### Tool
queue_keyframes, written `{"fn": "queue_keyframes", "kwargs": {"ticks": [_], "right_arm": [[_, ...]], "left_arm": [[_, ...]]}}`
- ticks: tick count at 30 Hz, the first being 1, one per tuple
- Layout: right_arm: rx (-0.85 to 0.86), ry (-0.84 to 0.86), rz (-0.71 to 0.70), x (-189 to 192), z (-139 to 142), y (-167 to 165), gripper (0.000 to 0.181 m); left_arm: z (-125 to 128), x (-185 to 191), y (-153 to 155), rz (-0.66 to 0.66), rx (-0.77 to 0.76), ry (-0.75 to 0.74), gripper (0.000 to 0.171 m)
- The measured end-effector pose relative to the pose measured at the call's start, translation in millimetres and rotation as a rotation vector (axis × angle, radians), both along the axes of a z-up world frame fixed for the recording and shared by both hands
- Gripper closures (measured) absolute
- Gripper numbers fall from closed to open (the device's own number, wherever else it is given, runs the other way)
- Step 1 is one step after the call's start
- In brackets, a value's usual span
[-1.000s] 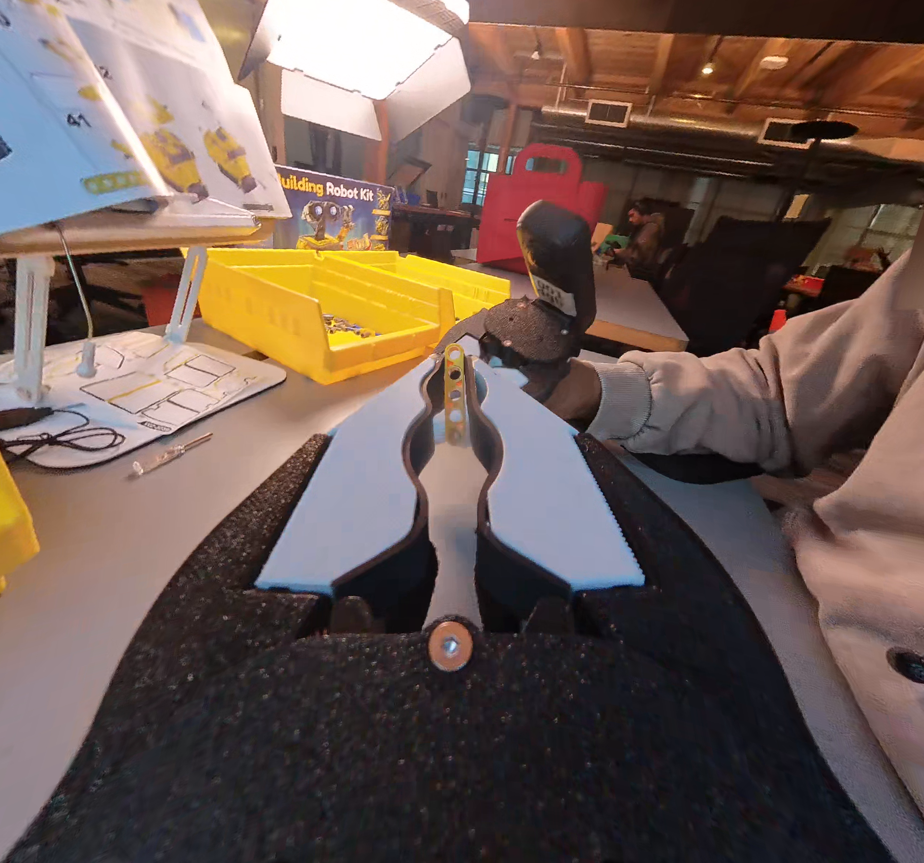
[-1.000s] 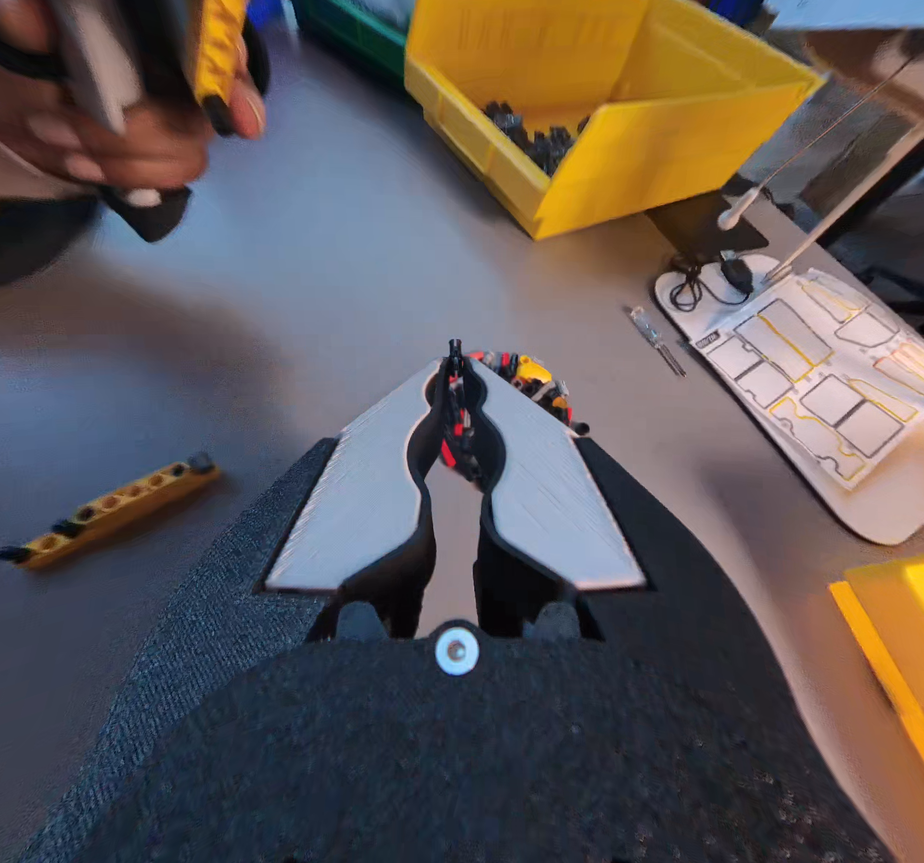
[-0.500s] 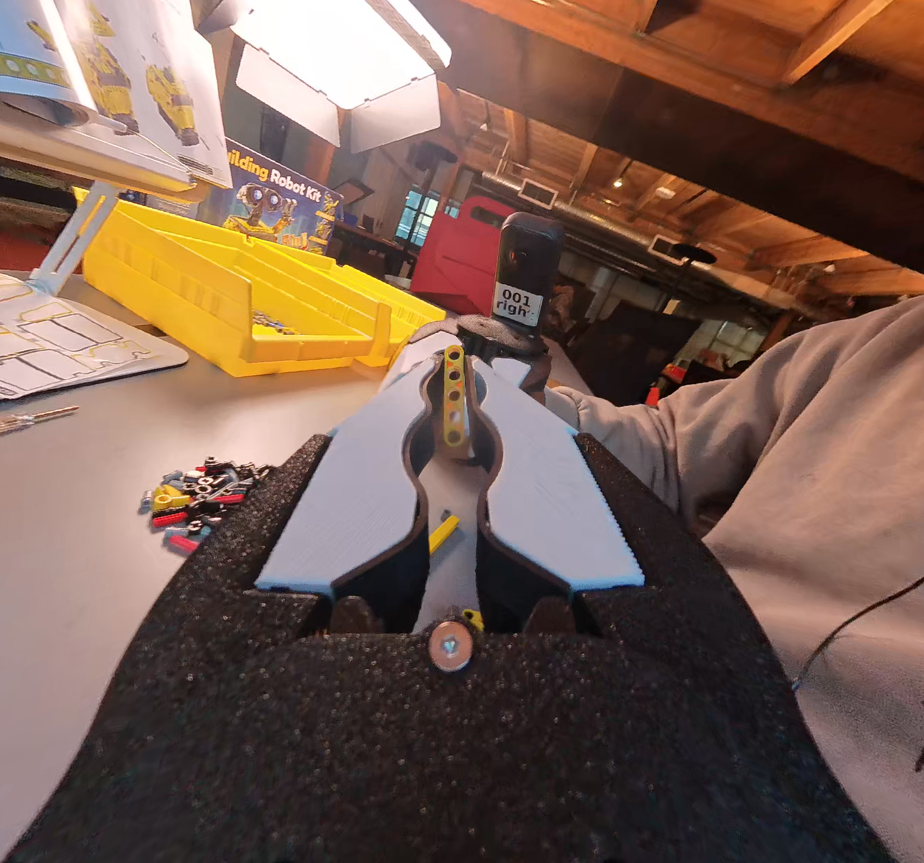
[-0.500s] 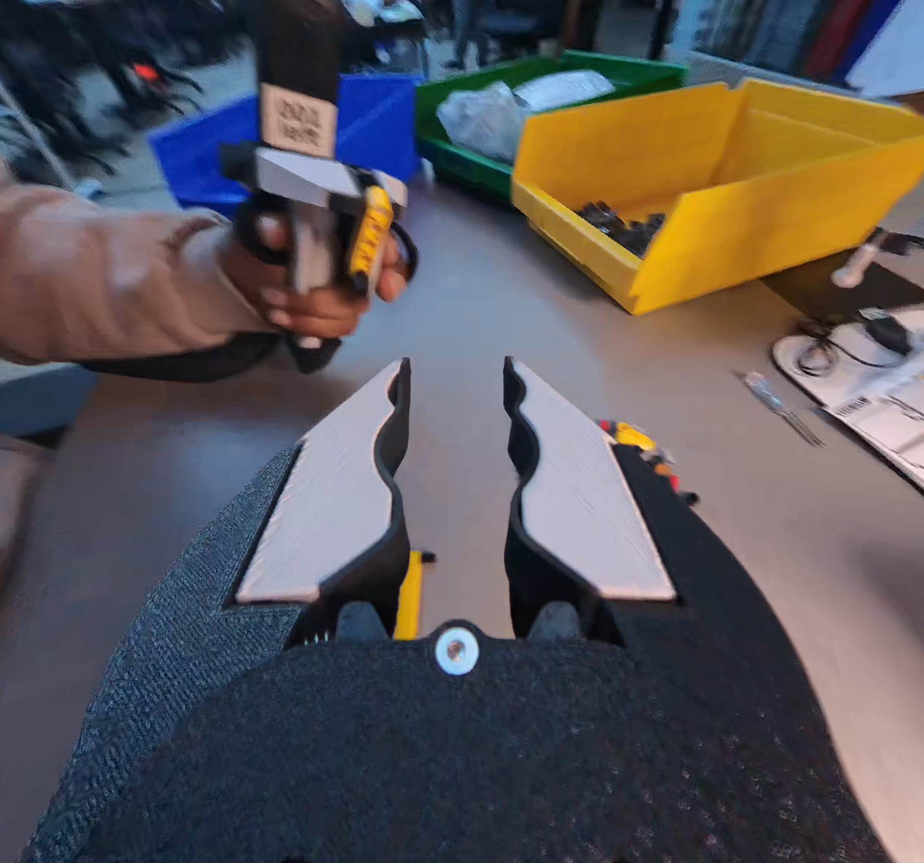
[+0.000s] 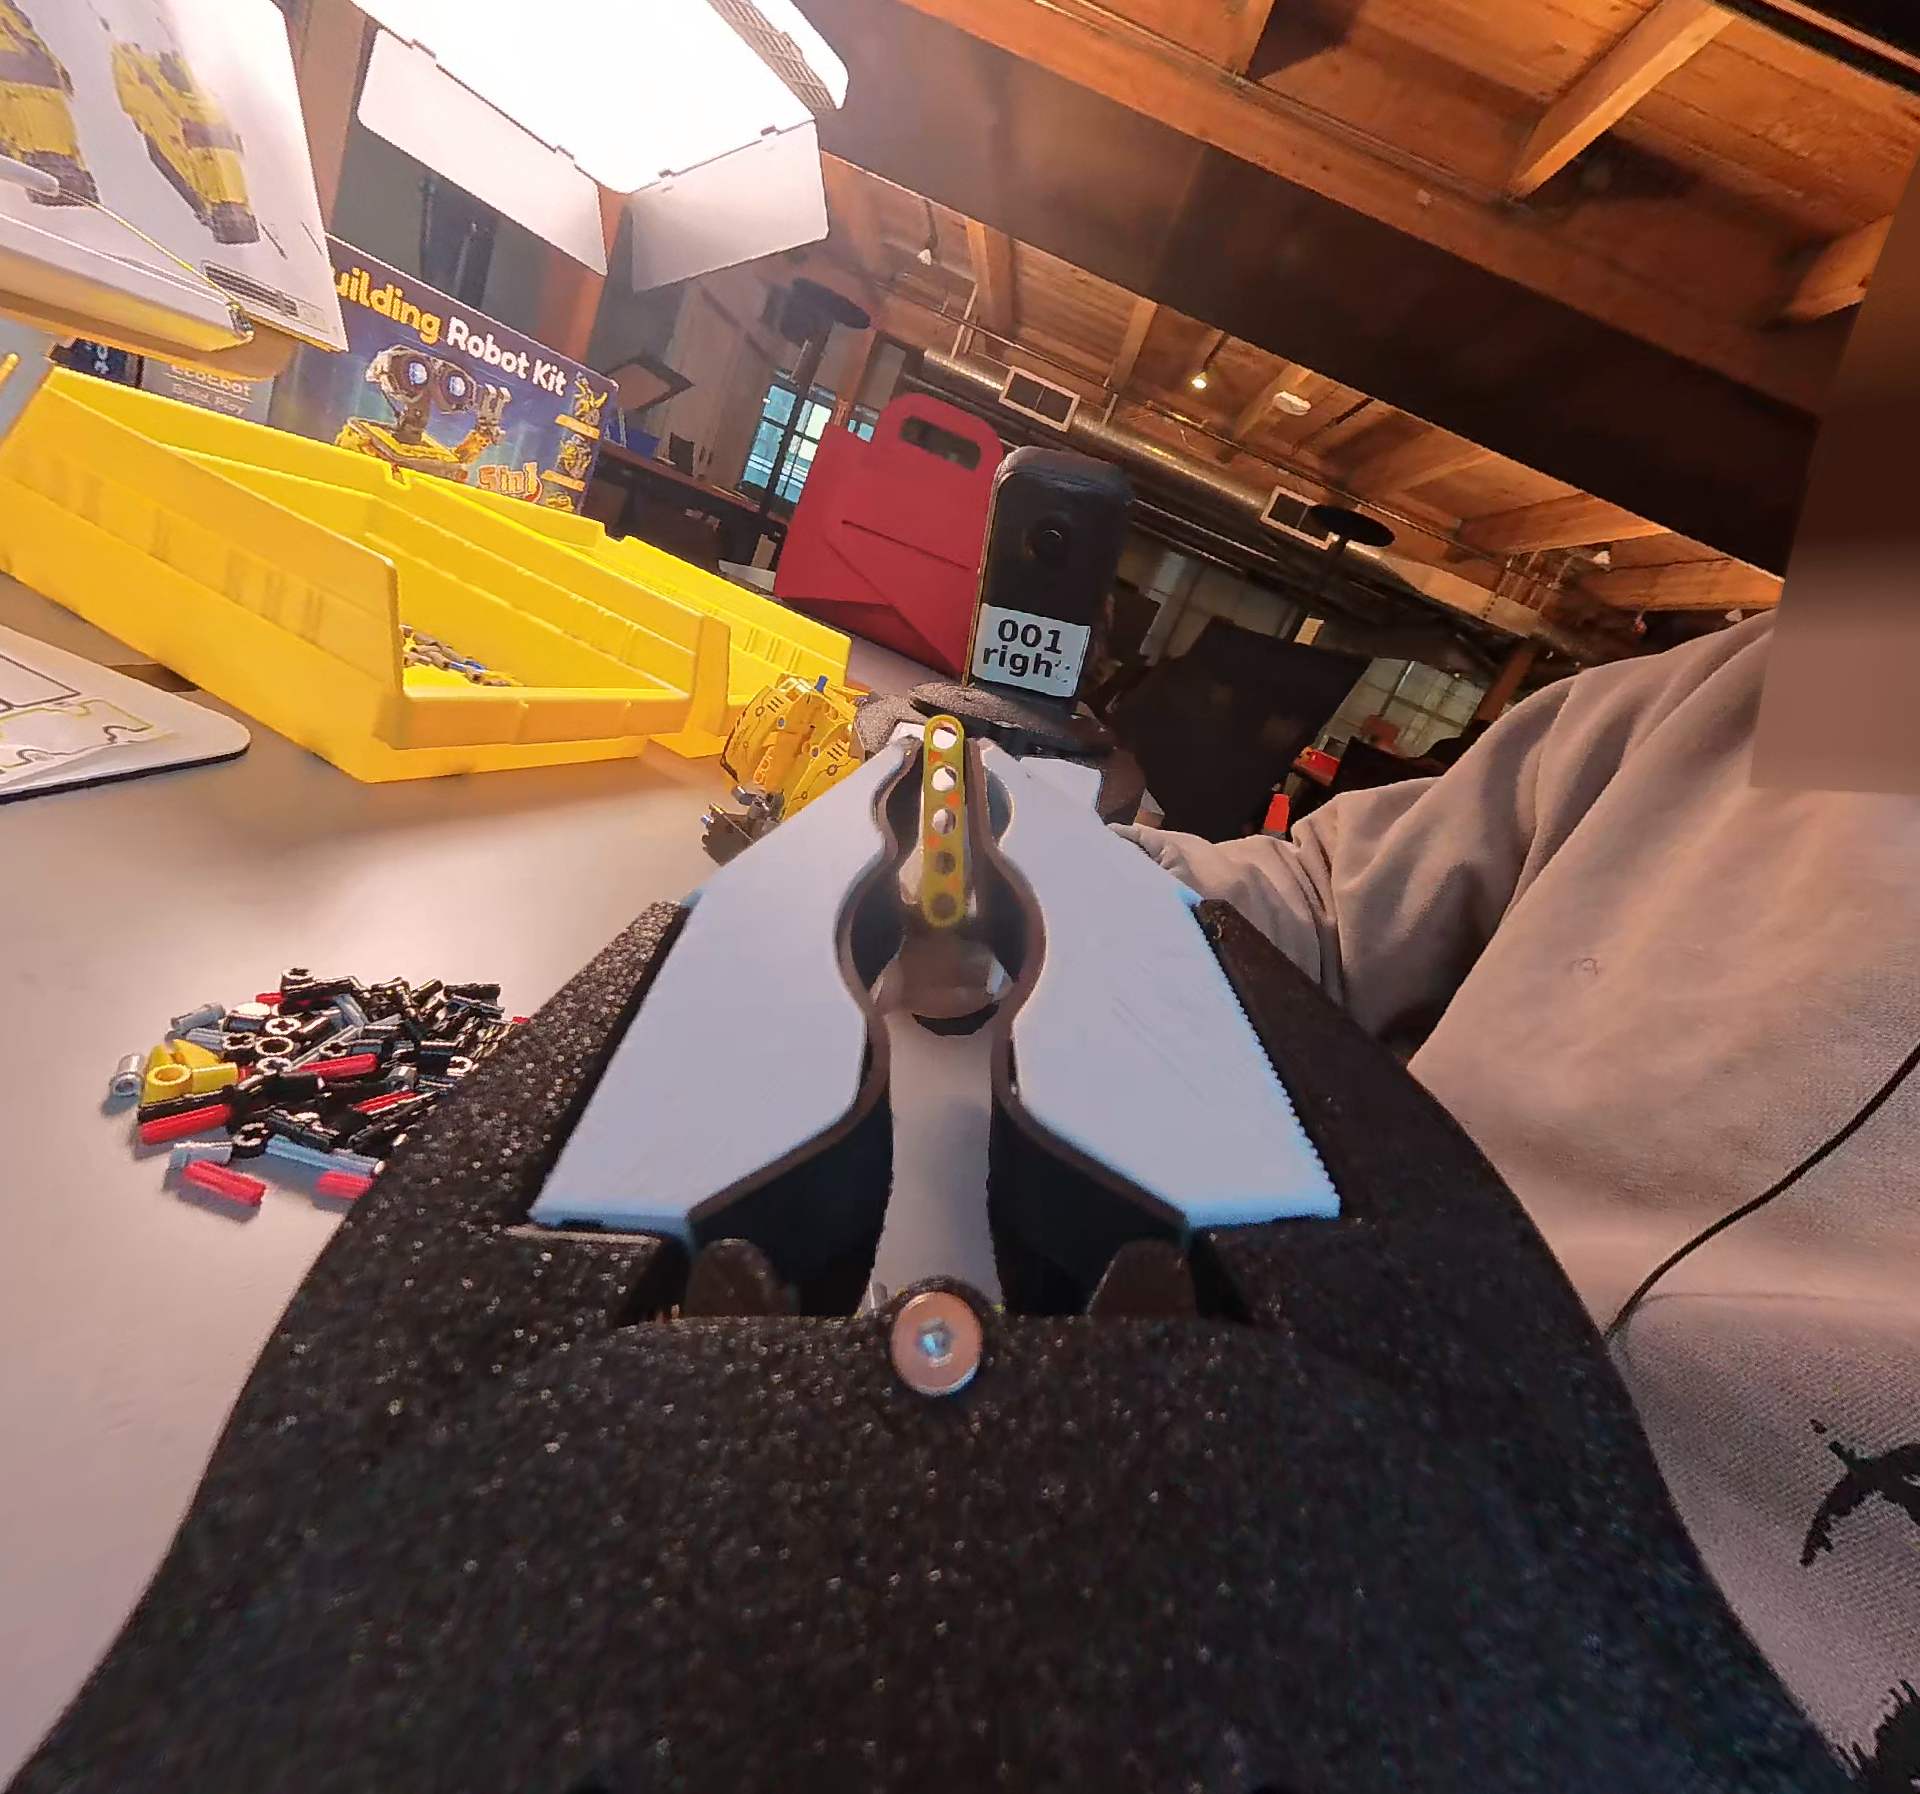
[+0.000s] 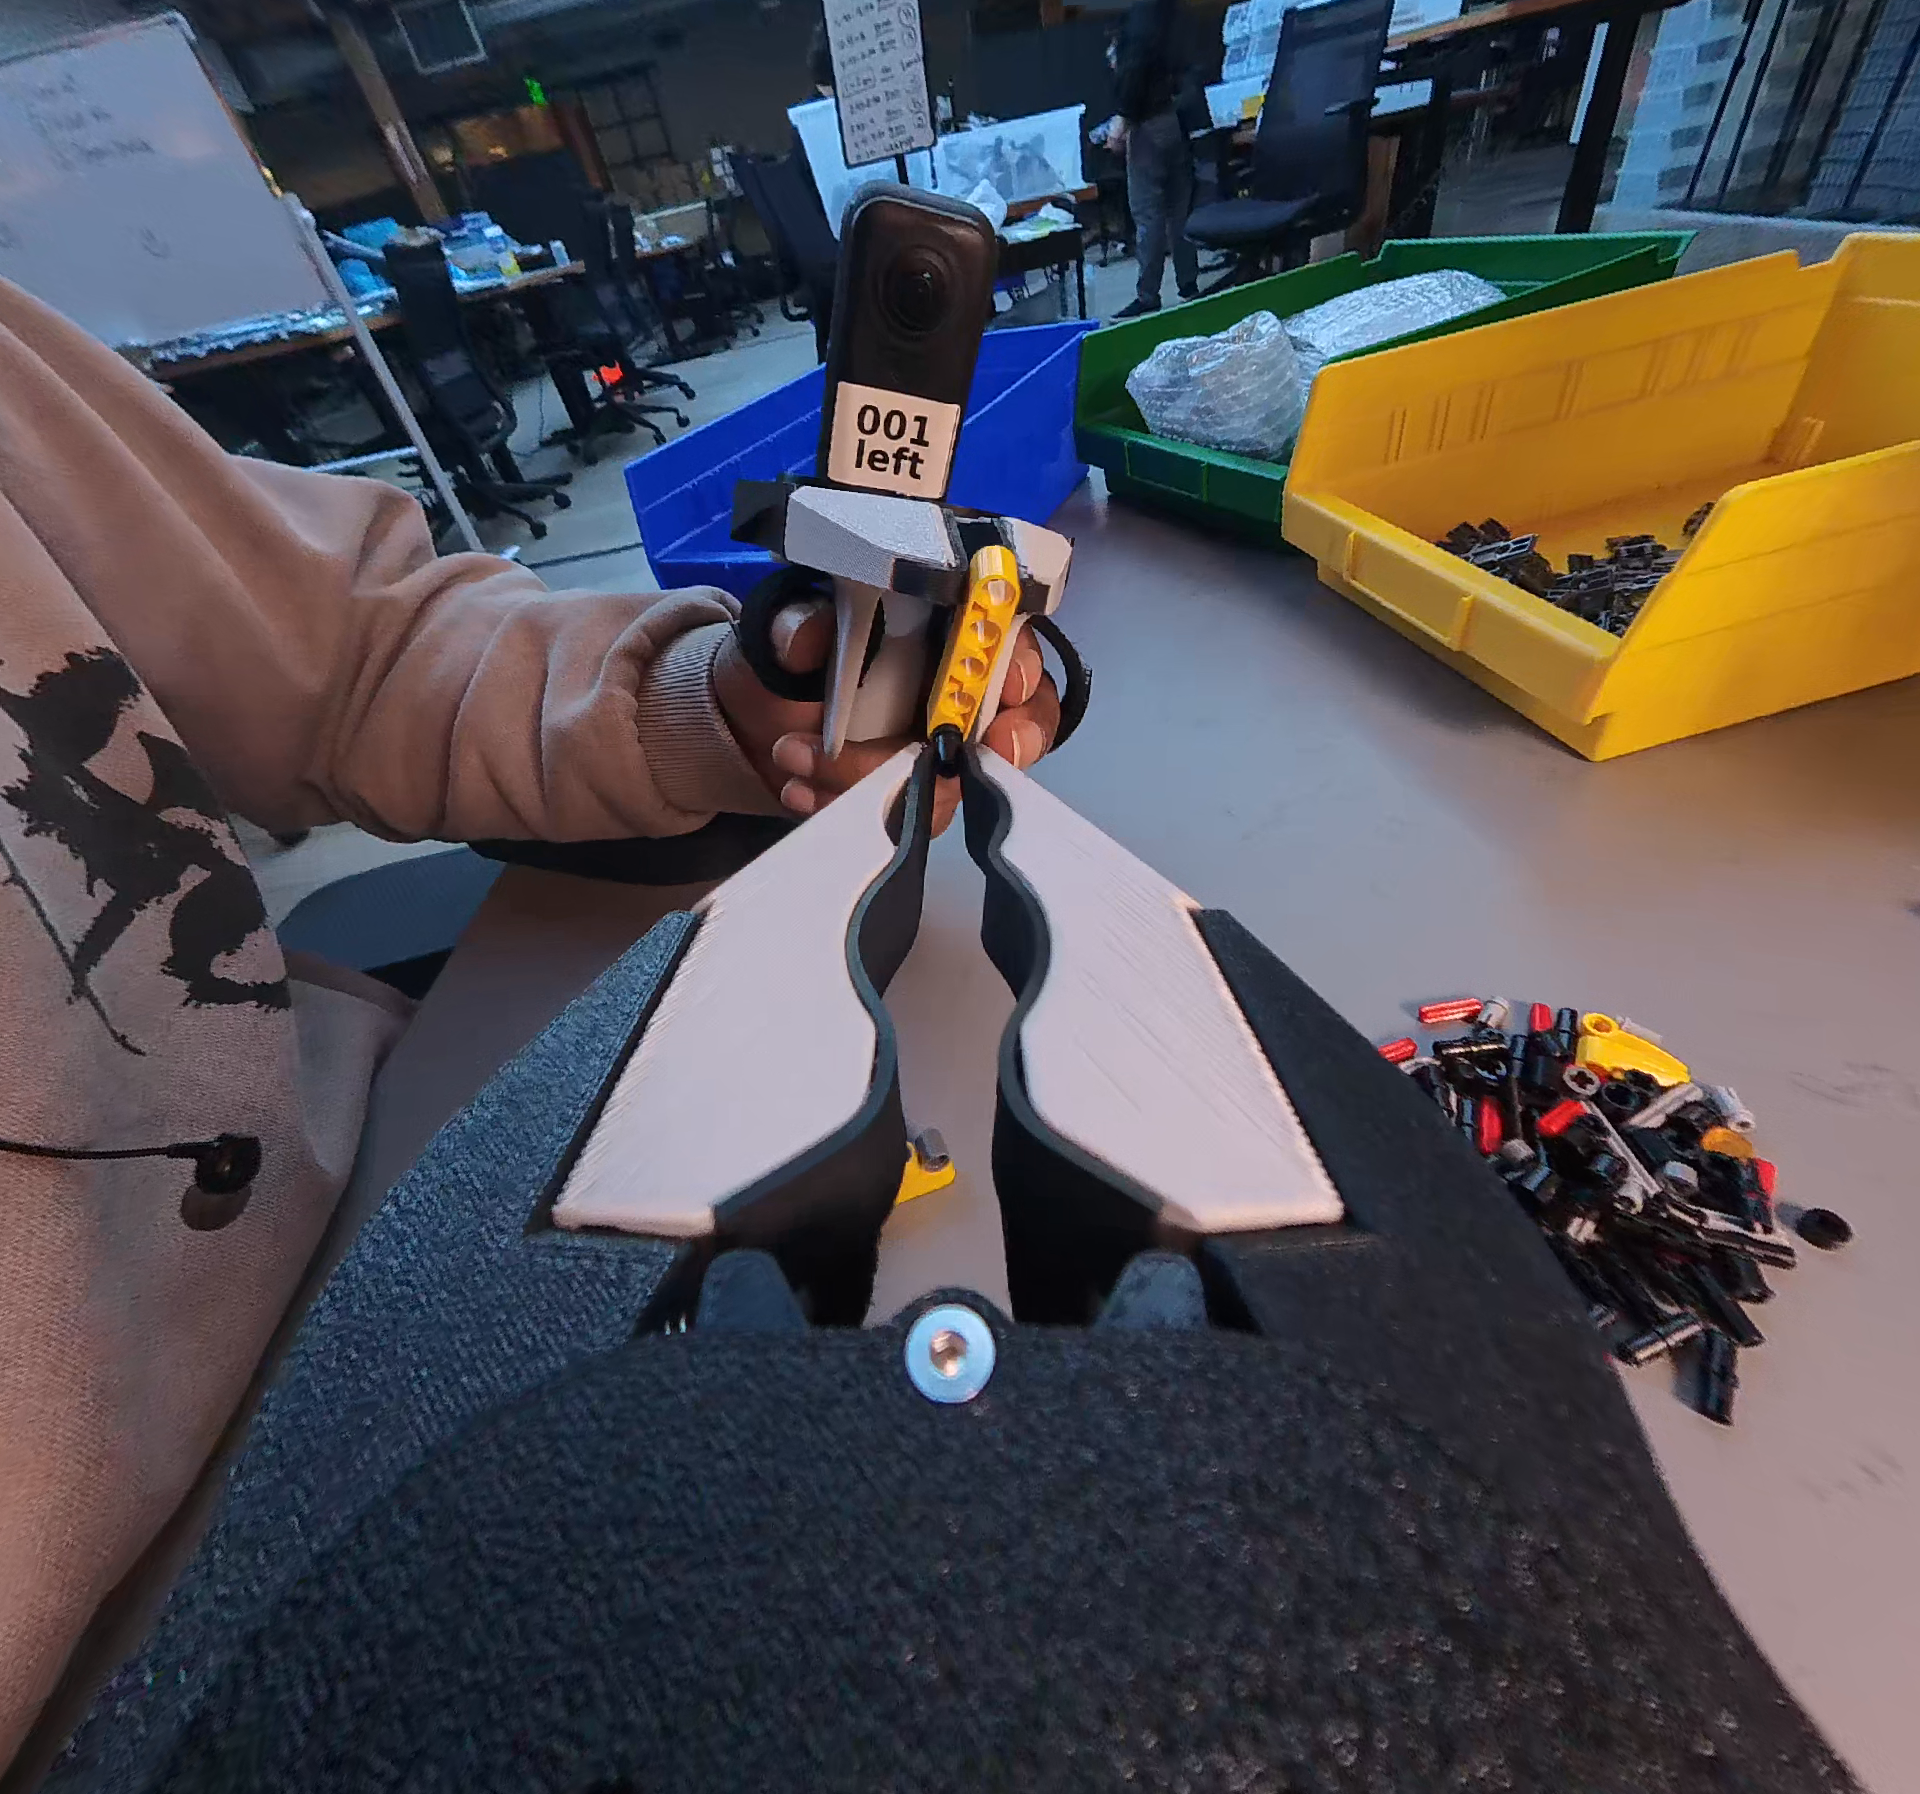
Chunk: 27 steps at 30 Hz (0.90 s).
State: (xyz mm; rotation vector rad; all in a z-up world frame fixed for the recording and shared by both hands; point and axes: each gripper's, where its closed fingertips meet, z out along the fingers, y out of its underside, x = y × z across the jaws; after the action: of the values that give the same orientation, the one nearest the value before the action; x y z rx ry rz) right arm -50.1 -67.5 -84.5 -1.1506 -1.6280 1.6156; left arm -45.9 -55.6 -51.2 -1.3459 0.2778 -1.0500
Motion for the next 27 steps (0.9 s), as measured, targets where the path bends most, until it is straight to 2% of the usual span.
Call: {"fn": "queue_keyframes", "kwargs": {"ticks": [10,14,16,19,27], "right_arm": [[-0.004,0.008,0.003,1.7,2.8,0.9,0.177],[0.026,0.009,0.009,6.5,6.0,6.1,0.177],[0.057,0.001,0.015,9.9,5.7,8.8,0.177],[0.103,-0.015,0.029,14.3,2.7,9.5,0.177],[0.159,0.002,0.08,20.6,4.5,0.3,0.177]], "left_arm": [[0.1,0.0,-0.6,0.009,0.007,0.017,0.166],[-11.4,3.1,-1.5,-0.014,-0.02,0.143,0.148],[-18.7,8.0,-3.9,-0.037,-0.023,0.217,0.148],[-27.3,15.9,-6.3,-0.06,-0.03,0.285,0.158],[-25.8,23.0,-12.7,-0.116,-0.029,0.288,0.165]]}}
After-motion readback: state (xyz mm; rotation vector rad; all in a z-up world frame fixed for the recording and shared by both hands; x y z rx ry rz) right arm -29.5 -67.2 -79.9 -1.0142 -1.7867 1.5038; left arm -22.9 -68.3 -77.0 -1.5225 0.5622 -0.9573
